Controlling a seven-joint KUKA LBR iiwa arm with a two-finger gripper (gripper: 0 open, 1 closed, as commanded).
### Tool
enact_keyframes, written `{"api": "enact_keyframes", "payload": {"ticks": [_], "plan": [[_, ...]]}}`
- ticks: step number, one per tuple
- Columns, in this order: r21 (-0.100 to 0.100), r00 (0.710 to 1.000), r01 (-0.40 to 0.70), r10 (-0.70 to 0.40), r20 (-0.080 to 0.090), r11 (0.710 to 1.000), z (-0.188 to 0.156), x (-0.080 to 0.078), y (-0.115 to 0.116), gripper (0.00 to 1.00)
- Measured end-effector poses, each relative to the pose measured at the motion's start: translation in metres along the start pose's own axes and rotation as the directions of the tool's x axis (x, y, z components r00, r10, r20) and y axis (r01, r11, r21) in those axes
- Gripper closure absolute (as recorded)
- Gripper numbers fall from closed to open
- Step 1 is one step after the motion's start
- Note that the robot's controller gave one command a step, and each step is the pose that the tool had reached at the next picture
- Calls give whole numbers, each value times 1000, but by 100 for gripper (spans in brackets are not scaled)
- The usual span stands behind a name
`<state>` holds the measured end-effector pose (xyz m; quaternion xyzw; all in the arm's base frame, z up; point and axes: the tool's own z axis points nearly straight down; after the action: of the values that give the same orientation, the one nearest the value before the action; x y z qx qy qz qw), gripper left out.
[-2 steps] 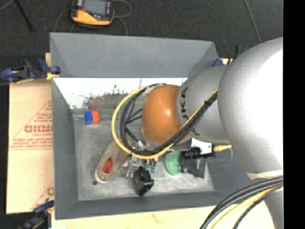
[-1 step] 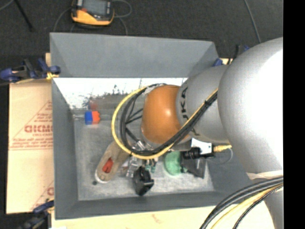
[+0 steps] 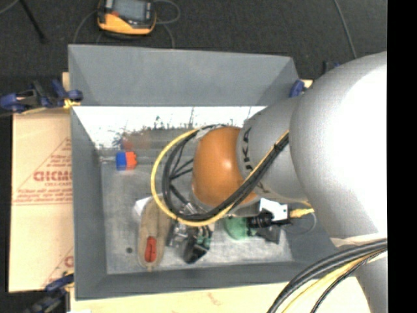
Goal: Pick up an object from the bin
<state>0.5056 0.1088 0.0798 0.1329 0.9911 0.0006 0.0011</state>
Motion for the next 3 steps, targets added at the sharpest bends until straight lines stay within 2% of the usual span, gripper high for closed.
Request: {"api": "enact_keyframes", "payload": {"ticks": [1,2,3], "plan": [[0,1000,-1,1,0,1000,0,0,0,100],[4,1000,11,-11,-9,1000,-40,-1,-7,100],[-1,1000,9,-9,5,1000,-75,-9,-13,100]]}}
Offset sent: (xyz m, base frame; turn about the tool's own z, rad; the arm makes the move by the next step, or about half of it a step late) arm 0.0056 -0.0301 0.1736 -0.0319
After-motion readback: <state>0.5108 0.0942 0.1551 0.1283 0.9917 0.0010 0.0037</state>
